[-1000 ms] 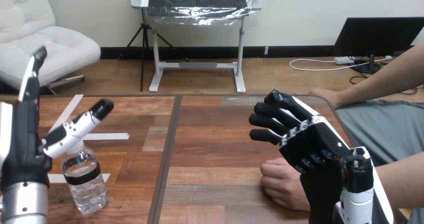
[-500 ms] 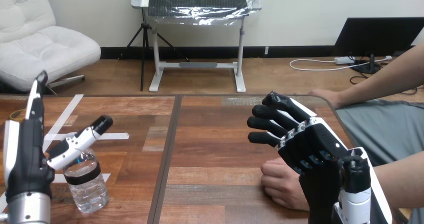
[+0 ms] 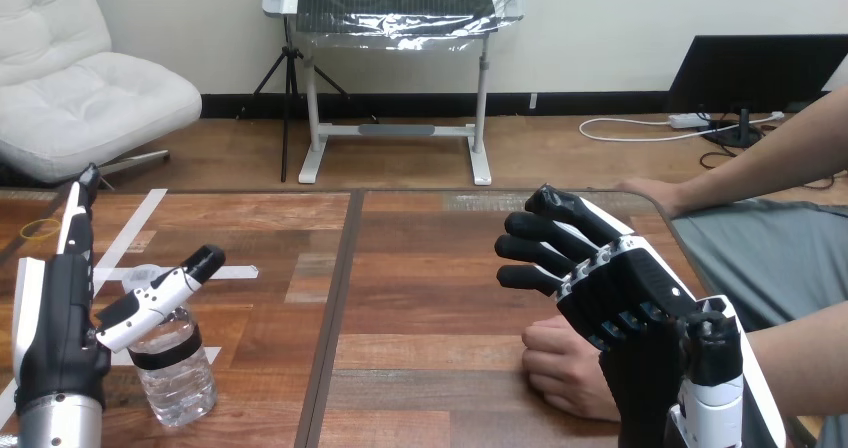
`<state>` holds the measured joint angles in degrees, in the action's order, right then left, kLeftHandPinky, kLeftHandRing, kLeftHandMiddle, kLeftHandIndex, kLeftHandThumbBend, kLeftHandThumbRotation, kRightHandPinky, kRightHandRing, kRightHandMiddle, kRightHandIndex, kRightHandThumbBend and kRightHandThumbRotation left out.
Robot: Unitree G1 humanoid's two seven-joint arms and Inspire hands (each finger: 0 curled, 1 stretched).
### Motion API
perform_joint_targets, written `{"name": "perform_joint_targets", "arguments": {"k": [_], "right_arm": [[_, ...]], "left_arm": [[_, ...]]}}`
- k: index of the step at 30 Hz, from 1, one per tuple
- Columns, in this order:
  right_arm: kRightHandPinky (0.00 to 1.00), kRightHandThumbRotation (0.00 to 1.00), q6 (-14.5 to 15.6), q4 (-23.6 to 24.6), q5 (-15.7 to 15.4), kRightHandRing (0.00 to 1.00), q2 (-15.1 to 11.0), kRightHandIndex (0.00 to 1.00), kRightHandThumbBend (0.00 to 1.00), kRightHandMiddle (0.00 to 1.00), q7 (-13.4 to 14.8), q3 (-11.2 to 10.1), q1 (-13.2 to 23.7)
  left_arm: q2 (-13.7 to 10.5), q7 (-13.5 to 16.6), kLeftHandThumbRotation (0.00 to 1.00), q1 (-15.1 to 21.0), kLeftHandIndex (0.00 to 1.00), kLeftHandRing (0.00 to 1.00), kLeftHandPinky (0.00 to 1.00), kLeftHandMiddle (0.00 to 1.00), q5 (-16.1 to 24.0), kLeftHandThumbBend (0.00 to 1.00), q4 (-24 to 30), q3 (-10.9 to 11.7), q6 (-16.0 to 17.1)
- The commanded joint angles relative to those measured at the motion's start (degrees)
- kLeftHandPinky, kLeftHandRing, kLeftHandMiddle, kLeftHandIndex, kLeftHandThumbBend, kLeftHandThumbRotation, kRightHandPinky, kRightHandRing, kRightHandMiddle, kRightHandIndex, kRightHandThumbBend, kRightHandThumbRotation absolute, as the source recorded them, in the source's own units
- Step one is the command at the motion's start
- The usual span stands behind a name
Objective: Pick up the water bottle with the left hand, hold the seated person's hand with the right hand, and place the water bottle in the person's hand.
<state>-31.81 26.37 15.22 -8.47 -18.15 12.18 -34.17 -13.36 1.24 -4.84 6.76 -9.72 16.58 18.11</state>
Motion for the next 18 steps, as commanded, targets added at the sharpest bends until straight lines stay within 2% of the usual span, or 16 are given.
{"name": "perform_joint_targets", "arguments": {"k": [1,10,18], "right_arm": [[0.72,1.0,-0.3,1.4,0.1,0.78,0.3,0.82,0.67,0.8,0.2,-0.6,1.6],[0.71,1.0,-0.4,1.5,-0.3,0.78,0.5,0.82,0.68,0.79,0.5,-0.4,1.8],[0.71,1.0,-0.3,1.6,0.1,0.77,0.3,0.81,0.68,0.79,0.3,-0.3,1.8]], "left_arm": [[-1.7,-0.8,0.35,3.7,0.99,1.0,1.0,1.0,-1.2,0.98,-0.3,-0.7,-0.1],[-1.9,-1.3,0.33,3.3,1.0,1.0,1.0,1.0,-0.7,0.98,-0.1,-0.9,-3.0],[-1.8,-2.6,0.32,3.3,1.0,1.0,1.0,1.0,-2.2,0.98,-1.3,-0.8,-2.9]]}}
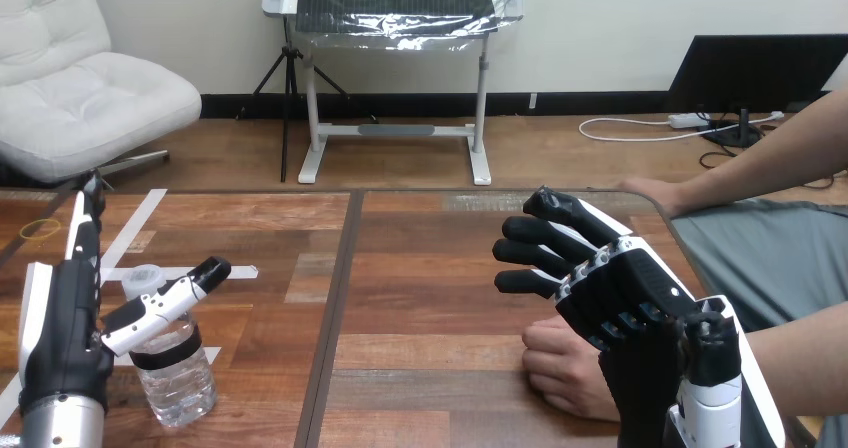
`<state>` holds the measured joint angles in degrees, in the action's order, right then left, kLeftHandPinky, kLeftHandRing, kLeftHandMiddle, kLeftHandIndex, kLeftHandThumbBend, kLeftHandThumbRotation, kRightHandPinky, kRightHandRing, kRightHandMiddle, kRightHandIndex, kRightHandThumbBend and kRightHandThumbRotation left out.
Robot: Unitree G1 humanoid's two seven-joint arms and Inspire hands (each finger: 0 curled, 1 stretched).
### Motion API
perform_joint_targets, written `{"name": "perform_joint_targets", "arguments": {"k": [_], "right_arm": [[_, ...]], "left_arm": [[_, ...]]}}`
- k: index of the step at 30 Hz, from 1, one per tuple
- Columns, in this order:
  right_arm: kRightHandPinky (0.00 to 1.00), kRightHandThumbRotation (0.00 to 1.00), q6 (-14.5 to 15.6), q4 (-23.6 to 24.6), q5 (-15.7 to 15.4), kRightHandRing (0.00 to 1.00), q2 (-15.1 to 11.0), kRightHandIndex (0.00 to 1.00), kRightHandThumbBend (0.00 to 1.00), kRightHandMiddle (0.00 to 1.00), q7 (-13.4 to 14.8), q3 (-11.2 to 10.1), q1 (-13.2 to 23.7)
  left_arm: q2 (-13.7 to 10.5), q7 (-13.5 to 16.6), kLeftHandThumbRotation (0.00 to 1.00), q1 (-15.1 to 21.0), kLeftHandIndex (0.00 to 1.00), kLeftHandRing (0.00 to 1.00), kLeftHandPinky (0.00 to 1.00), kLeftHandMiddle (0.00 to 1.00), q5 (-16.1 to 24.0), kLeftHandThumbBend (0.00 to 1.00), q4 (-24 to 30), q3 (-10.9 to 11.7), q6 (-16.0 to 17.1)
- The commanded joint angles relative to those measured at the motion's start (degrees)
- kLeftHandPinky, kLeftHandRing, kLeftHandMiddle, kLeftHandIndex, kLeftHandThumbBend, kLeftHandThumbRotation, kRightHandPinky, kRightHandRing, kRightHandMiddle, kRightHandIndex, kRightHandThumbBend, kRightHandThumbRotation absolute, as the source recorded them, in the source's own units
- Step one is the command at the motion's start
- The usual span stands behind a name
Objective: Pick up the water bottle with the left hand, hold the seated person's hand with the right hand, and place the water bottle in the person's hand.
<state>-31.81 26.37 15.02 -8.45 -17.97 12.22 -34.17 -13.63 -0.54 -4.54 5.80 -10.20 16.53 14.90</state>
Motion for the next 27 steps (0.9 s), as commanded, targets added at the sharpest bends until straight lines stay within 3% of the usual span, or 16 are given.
{"name": "perform_joint_targets", "arguments": {"k": [1,27], "right_arm": [[0.71,1.0,-0.3,1.6,0.4,0.77,0.2,0.81,0.69,0.79,0.0,-0.3,1.8],[0.7,1.0,-0.5,2.1,0.1,0.78,-0.2,0.82,0.69,0.79,0.1,-0.5,1.5]], "left_arm": [[-1.5,-0.8,0.31,3.0,1.0,1.0,1.0,1.0,-1.1,0.98,-1.1,-0.8,0.1],[-2.5,0.5,0.31,4.0,1.0,0.99,0.97,1.0,1.9,0.99,-5.3,-2.3,-2.2]]}}
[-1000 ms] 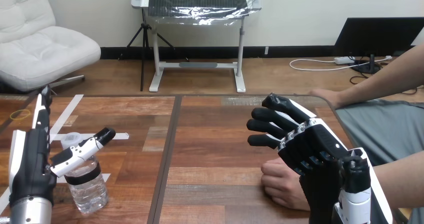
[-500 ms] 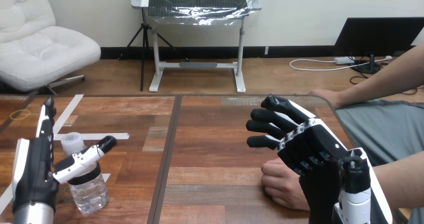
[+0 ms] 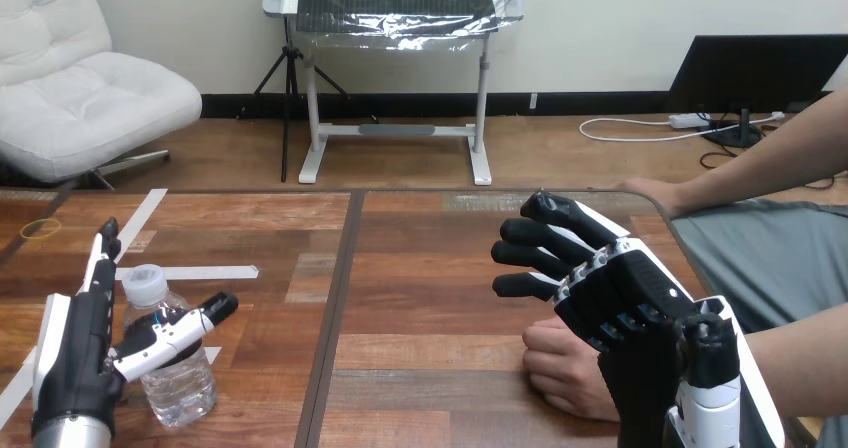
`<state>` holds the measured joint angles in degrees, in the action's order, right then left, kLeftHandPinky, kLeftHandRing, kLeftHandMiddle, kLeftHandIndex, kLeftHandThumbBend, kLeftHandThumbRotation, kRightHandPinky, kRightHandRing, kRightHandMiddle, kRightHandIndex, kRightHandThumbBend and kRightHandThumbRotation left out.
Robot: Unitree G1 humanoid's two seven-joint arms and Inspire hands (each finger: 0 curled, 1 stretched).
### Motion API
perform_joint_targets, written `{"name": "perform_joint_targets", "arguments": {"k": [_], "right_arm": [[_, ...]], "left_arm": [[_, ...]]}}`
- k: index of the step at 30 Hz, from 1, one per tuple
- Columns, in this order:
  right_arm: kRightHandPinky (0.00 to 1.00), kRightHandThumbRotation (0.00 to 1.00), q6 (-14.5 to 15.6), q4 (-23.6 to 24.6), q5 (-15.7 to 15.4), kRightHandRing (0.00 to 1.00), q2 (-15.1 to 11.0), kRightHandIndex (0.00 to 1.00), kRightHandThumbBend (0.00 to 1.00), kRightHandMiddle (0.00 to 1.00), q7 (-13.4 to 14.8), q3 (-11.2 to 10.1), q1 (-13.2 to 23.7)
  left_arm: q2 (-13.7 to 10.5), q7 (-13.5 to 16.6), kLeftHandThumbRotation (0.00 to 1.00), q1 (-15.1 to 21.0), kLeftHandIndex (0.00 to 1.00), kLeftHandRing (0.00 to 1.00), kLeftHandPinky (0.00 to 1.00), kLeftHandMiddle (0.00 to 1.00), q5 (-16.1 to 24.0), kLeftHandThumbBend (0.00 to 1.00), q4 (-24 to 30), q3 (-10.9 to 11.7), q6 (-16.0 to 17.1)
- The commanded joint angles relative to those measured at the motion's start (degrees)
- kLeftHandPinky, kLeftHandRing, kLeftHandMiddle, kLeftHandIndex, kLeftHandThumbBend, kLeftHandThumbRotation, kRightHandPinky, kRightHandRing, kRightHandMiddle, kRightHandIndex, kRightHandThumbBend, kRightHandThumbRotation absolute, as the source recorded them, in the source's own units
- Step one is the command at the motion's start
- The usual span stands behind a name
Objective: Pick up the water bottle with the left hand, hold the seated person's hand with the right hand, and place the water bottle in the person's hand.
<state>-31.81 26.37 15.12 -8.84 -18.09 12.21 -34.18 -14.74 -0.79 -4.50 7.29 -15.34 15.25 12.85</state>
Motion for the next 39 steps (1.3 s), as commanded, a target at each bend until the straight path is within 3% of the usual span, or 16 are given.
{"name": "perform_joint_targets", "arguments": {"k": [1,18,39], "right_arm": [[0.7,1.0,-0.5,2.0,0.1,0.78,0.2,0.82,0.69,0.79,0.2,-0.5,1.6],[0.69,1.0,-0.5,2.2,0.2,0.78,0.1,0.81,0.68,0.8,0.1,-0.5,1.5],[0.7,1.0,-0.5,2.2,0.6,0.78,0.1,0.81,0.67,0.8,0.0,-0.4,1.6]], "left_arm": [[-1.4,0.8,0.31,4.1,1.0,0.99,0.96,1.0,0.4,0.99,-0.5,-1.1,0.0],[-2.5,1.5,0.29,5.4,1.0,0.96,0.86,1.0,1.3,1.0,-4.2,-2.2,-0.9],[-3.2,1.4,0.28,7.1,1.0,0.97,0.87,1.0,1.2,0.98,-7.9,-3.5,-2.6]]}}
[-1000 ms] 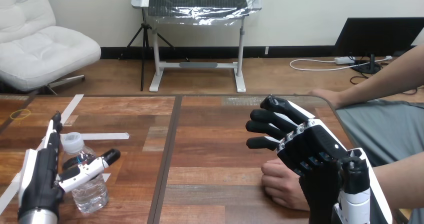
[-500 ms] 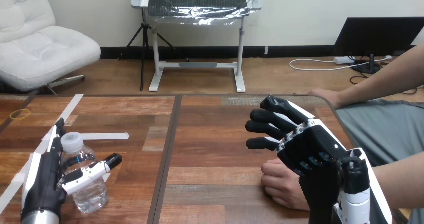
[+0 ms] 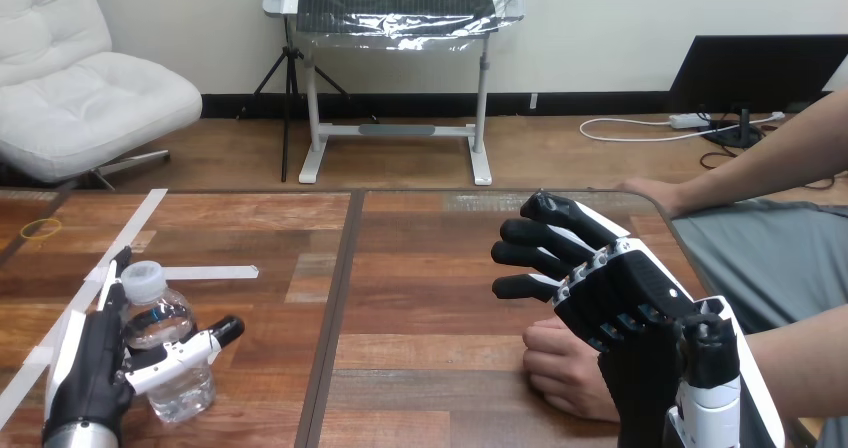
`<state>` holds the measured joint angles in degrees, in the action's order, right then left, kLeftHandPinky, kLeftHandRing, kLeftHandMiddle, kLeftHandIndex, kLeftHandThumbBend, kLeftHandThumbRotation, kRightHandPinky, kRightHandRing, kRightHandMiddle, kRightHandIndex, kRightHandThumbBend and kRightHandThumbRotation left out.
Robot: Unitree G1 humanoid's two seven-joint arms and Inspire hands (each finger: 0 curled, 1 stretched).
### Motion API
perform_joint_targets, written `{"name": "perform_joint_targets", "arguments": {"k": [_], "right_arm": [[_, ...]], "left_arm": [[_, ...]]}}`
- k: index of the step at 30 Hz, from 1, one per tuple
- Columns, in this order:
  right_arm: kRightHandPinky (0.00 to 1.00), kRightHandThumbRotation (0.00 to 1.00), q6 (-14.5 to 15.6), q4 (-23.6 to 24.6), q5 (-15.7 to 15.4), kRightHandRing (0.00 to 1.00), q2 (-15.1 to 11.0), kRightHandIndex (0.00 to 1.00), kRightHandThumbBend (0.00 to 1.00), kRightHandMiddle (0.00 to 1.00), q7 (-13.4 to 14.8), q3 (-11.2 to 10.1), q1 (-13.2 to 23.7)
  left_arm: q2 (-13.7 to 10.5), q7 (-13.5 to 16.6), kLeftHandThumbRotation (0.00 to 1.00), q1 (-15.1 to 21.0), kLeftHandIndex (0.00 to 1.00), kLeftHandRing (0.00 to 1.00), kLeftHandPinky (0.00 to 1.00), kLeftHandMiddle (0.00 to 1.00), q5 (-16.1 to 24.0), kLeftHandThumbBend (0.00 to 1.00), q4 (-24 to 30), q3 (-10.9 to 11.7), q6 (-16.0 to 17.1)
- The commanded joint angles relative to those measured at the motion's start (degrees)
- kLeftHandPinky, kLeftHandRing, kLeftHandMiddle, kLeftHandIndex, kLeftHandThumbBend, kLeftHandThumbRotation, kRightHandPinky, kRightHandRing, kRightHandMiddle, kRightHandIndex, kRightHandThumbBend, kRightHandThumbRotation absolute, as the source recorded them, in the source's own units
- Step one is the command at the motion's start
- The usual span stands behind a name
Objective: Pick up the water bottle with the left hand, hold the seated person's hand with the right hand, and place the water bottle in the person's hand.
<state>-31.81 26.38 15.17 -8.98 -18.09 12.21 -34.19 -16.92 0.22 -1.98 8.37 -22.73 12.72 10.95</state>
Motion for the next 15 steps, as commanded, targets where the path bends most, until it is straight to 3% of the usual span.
{"name": "perform_joint_targets", "arguments": {"k": [1,15], "right_arm": [[0.7,1.0,-0.5,2.3,0.6,0.78,0.2,0.81,0.67,0.8,0.1,-0.4,1.6],[0.69,1.0,-0.1,2.8,1.0,0.78,0.0,0.81,0.68,0.8,0.1,-0.3,1.5]], "left_arm": [[-1.1,0.4,0.28,4.9,1.0,0.97,0.87,1.0,0.2,0.98,-1.0,-1.1,-1.0],[-1.6,0.5,0.27,8.4,1.0,0.99,0.9,1.0,-0.2,0.96,-7.2,-1.7,-0.9]]}}
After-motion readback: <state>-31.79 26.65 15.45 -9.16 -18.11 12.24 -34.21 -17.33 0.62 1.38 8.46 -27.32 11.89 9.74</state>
